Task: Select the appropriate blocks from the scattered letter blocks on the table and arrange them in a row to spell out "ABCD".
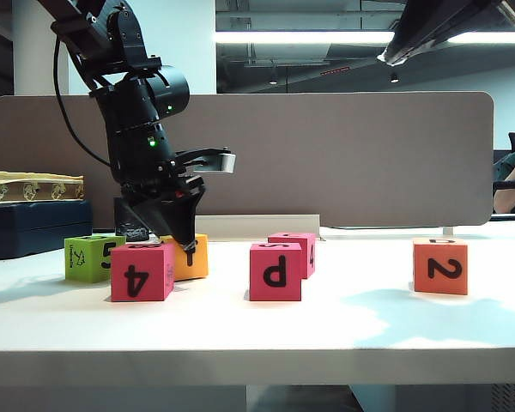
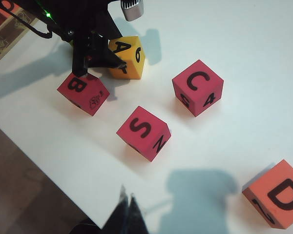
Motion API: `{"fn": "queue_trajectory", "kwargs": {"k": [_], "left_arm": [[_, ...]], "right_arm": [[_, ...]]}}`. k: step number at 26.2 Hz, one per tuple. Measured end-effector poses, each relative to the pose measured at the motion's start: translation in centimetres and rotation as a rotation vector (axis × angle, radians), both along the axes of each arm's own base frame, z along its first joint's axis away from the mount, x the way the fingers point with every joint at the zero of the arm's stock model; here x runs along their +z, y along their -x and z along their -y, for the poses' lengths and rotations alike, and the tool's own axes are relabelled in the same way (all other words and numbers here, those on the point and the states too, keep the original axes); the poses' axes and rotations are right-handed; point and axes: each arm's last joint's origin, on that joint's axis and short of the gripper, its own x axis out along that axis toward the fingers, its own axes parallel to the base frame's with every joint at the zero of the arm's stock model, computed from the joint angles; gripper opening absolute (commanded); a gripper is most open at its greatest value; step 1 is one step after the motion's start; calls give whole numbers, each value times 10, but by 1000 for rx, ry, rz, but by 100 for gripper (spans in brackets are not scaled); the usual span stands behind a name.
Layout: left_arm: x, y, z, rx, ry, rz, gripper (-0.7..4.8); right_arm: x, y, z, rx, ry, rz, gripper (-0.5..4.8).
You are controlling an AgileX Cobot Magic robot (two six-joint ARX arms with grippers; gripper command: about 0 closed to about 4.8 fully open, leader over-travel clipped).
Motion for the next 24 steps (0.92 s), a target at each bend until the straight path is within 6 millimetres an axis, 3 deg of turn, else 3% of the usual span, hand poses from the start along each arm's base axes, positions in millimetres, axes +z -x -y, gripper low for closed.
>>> {"fn": "queue_trajectory", "kwargs": {"k": [9, 15, 24], "left_arm": [[1, -2, 1, 232, 100, -48, 241], [1, -4, -2, 479, 115, -52, 241], [4, -2, 5, 682, 191, -88, 241]], "right_arm": [[0, 0, 0, 0, 0, 0, -2], [0, 0, 0, 0, 0, 0, -2], [0, 0, 0, 1, 1, 1, -2]]}}
